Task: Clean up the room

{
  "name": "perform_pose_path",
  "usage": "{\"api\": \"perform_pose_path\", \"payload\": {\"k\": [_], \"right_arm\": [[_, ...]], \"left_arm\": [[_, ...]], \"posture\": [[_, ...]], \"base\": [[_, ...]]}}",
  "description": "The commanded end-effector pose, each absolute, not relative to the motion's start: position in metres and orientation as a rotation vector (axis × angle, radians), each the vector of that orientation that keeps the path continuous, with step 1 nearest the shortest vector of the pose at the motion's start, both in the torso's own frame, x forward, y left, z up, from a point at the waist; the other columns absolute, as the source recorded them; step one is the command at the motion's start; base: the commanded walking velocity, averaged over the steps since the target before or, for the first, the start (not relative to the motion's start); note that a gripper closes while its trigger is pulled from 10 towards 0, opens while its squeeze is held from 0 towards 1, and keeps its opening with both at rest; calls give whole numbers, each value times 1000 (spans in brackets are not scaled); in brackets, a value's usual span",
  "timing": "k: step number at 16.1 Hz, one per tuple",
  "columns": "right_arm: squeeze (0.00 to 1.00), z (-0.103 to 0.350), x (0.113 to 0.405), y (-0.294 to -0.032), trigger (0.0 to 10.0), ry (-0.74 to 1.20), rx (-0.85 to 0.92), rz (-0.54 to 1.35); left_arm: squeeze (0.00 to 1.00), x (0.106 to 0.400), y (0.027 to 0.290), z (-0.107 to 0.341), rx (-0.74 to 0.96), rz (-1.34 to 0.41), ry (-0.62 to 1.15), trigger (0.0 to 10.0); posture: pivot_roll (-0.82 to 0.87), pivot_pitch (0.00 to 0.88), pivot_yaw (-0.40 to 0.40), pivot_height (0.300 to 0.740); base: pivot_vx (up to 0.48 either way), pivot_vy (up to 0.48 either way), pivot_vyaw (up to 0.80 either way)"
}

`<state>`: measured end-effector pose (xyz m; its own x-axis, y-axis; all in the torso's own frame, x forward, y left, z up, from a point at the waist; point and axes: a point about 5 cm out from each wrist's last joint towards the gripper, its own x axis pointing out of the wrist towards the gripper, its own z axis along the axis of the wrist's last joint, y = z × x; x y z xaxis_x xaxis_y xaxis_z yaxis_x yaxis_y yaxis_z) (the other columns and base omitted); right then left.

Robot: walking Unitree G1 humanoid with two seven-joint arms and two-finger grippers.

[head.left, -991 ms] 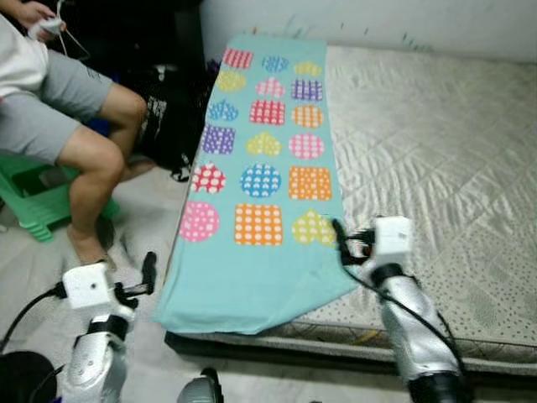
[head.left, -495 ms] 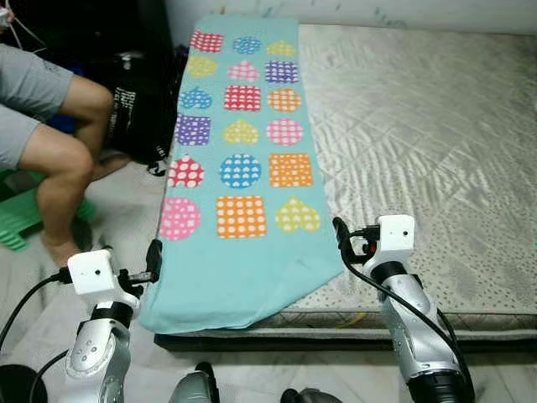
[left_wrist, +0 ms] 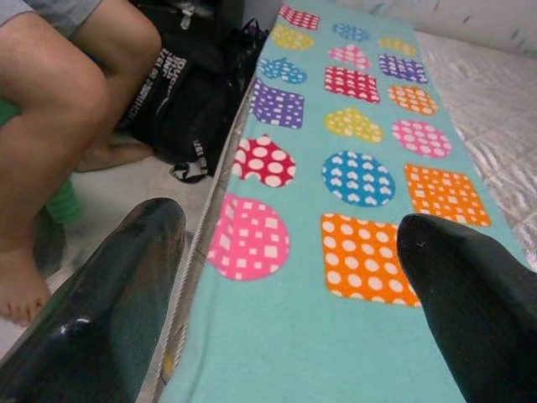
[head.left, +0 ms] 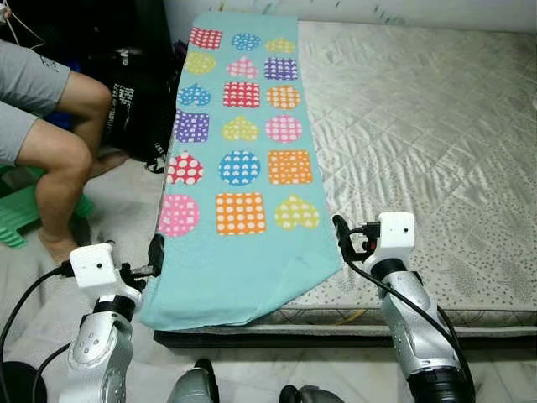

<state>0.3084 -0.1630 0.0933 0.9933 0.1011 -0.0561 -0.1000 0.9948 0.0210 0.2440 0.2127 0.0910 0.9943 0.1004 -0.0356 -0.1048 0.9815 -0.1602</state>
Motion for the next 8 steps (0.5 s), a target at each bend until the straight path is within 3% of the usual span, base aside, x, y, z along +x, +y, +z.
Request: {"api": "perform_pose_path", "payload": {"k": [1, 2, 8], "right_arm": [[0, 90, 306, -169, 10000, 76, 31, 70], [0, 90, 306, -169, 10000, 80, 37, 68], [0, 91, 304, -169, 10000, 70, 37, 76]], "left_arm": [[0, 241, 215, 88, -168, 117, 47, 10000], [0, 241, 215, 88, -168, 117, 48, 10000], [0, 242, 212, 88, -176, 107, 55, 10000]], "posture": [[112, 236, -43, 740], [112, 236, -43, 740], [108, 247, -35, 740]], "base": [[0, 0, -800], [0, 0, -800], [0, 0, 0]]}}
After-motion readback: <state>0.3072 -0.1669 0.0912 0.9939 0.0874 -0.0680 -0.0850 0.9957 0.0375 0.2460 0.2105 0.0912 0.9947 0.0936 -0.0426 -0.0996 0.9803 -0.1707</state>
